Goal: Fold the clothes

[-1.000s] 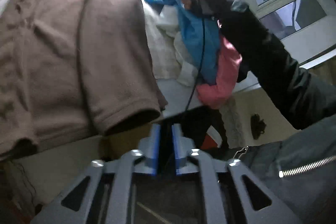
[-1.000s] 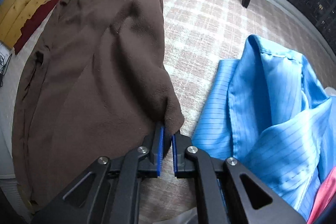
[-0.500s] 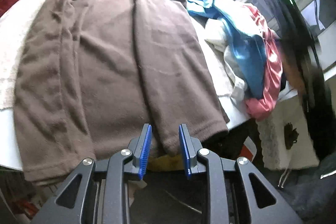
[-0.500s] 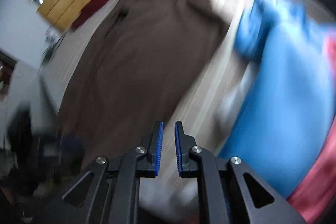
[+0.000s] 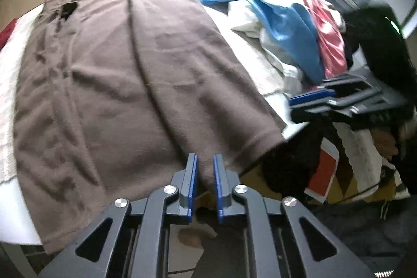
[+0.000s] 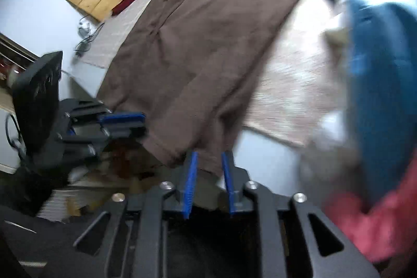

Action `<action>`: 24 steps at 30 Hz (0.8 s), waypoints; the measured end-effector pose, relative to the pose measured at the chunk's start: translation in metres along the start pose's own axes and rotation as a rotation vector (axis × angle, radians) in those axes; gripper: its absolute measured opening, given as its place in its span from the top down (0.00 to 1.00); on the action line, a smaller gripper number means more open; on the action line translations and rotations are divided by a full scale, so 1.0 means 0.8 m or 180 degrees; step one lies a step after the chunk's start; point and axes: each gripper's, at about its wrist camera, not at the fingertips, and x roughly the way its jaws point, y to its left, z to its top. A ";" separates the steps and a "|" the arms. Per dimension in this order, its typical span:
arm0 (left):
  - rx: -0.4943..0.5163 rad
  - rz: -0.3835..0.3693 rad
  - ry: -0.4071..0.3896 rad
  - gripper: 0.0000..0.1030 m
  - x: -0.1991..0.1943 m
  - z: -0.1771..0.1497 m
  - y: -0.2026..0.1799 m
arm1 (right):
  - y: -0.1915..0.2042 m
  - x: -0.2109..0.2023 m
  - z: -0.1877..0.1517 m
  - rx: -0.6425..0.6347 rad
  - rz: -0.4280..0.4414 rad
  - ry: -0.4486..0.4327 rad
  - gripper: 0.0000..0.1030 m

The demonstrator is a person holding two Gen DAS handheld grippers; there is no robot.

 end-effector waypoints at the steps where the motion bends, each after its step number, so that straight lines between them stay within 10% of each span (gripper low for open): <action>1: -0.0036 0.0019 -0.0005 0.92 -0.003 0.001 0.004 | 0.000 0.001 -0.004 -0.0028 -0.0047 0.0007 0.72; 12: 0.0044 0.0059 0.0073 0.92 -0.003 0.001 0.005 | 0.038 0.041 -0.014 -0.0576 -0.0307 -0.0045 0.73; 17: 0.0133 0.0075 0.0206 0.92 0.014 -0.004 0.002 | 0.021 0.029 -0.014 -0.0377 -0.0347 -0.0049 0.95; 24: 0.0098 0.0032 0.0209 0.92 0.017 -0.009 0.008 | 0.015 0.010 -0.023 -0.0224 -0.0376 -0.0120 0.94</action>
